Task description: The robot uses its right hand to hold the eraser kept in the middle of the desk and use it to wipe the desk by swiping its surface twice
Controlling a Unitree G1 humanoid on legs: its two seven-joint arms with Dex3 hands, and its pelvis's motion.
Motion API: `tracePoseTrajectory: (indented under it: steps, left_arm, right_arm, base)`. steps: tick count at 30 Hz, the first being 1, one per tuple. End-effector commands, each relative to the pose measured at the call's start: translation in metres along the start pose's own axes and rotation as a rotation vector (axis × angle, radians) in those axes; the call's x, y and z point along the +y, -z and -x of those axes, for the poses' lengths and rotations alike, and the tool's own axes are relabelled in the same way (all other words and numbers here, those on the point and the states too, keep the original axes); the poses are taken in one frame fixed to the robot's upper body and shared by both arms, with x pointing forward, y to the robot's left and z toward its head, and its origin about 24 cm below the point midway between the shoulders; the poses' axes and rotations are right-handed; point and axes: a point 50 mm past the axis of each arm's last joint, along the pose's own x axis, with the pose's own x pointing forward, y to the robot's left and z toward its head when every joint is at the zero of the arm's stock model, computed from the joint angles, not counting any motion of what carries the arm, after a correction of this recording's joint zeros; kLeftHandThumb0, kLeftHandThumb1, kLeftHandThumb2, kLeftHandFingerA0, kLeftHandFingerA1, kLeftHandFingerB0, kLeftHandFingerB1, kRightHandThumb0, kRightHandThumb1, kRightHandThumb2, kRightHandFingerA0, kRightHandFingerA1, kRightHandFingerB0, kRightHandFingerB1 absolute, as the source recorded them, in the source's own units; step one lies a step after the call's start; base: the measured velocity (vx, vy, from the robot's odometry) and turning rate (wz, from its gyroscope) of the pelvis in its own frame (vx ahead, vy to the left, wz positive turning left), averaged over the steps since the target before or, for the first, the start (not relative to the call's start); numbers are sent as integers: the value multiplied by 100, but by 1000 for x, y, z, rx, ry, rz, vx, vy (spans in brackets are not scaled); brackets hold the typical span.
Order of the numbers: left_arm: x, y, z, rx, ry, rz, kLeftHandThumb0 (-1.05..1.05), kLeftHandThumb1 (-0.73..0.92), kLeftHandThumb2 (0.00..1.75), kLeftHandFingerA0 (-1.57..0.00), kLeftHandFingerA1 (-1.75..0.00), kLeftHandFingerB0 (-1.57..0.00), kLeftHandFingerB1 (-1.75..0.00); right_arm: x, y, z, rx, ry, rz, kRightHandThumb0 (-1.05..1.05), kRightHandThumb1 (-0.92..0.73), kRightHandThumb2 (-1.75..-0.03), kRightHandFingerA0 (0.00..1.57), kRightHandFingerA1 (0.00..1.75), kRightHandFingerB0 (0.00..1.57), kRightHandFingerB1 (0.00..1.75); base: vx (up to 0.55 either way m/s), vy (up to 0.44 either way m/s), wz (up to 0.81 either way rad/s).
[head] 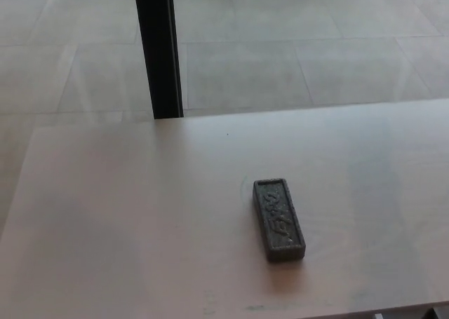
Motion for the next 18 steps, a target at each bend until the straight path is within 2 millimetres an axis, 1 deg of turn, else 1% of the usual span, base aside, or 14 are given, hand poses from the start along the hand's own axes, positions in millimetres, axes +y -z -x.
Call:
tracePoseTrajectory:
  steps: [1, 2, 3, 4, 5, 6, 7, 8, 9, 10, 11, 12, 15, 18]
  left_arm:
    - [6, 4, -1, 44, -2, 2, -41, 87, 66, -46, -82, -34, -62]
    - [7, 4, -1, 47, 3, -5, -41, 88, 66, -44, -80, -32, -59]
    - [6, 4, -1, 52, -7, 15, -40, 87, 66, -44, -82, -33, -61]
    - [6, 4, -2, 52, -7, 15, -40, 87, 66, -44, -82, -33, -61]
    - [6, 4, -1, 49, -8, 12, -40, 87, 66, -45, -82, -34, -63]
    - [6, 4, -1, 48, -8, 13, -41, 87, 67, -44, -81, -33, -62]
    - [5, 5, -1, 50, -6, 13, -41, 87, 67, -44, -80, -32, -61]
    - [5, 4, 0, 44, 2, 3, -40, 65, 107, -47, -75, -28, -62]
    - [5, 4, 1, 43, 1, 5, -41, 87, 68, -43, -82, -33, -62]
    - [6, 4, 1, 45, -3, 5, -41, 87, 67, -43, -82, -32, -61]
    - [7, 5, 0, 45, -4, -3, -40, 88, 66, -45, -81, -34, -60]
    - [8, 6, 0, 45, -5, -13, -40, 88, 66, -45, -81, -34, -60]
    - [7, 5, 0, 49, -10, 1, -40, 87, 65, -45, -82, -33, -60]
    - [8, 6, 1, 48, -8, -6, -42, 87, 66, -45, -84, -34, -61]
  right_arm:
    - [67, 19, 13, 78, -239, 21, -15, -59, -92, 109, 124, 98, 74]
    - [89, 32, 24, 111, -336, -7, -16, -59, -97, 98, 161, 94, 108]
    - [112, 44, 37, 107, -382, 41, -12, -52, -110, 98, 166, 95, 135]
    - [113, 44, 37, 107, -382, 41, -12, -52, -110, 98, 166, 95, 135]
    - [121, 49, 42, 106, -398, 55, -12, -52, -118, 94, 168, 88, 142]
    - [128, 53, 48, 122, -416, 80, -15, -54, -116, 91, 170, 83, 148]
    - [135, 58, 52, 123, -441, 73, -12, -51, -123, 92, 171, 82, 153]
    - [140, 61, 56, 133, -452, 81, -14, -49, -125, 93, 170, 83, 153]
    - [143, 65, 58, 138, -463, 79, -17, -43, -132, 92, 171, 81, 155]
    - [146, 67, 60, 141, -475, 86, -18, -39, -134, 89, 174, 84, 158]
    - [149, 69, 61, 142, -482, 92, -21, -38, -137, 95, 175, 84, 164]
    - [152, 71, 63, 142, -488, 96, -21, -38, -137, 95, 175, 84, 164]
    - [157, 73, 63, 153, -500, 126, -23, -45, -128, 93, 175, 83, 163]
    - [160, 76, 63, 163, -517, 84, -22, -46, -130, 93, 175, 81, 166]
  base:
    - [0, 0, 0]
    - [0, 0, 0]
    - [0, 0, 0]
    - [0, 0, 0]
    - [0, 0, 0]
    - [0, 0, 0]
    - [0, 0, 0]
    - [0, 0, 0]
    - [0, 0, 0]
    - [0, 0, 0]
    - [0, 0, 0]
    - [0, 0, 0]
    - [0, 0, 0]
    - [0, 0, 0]
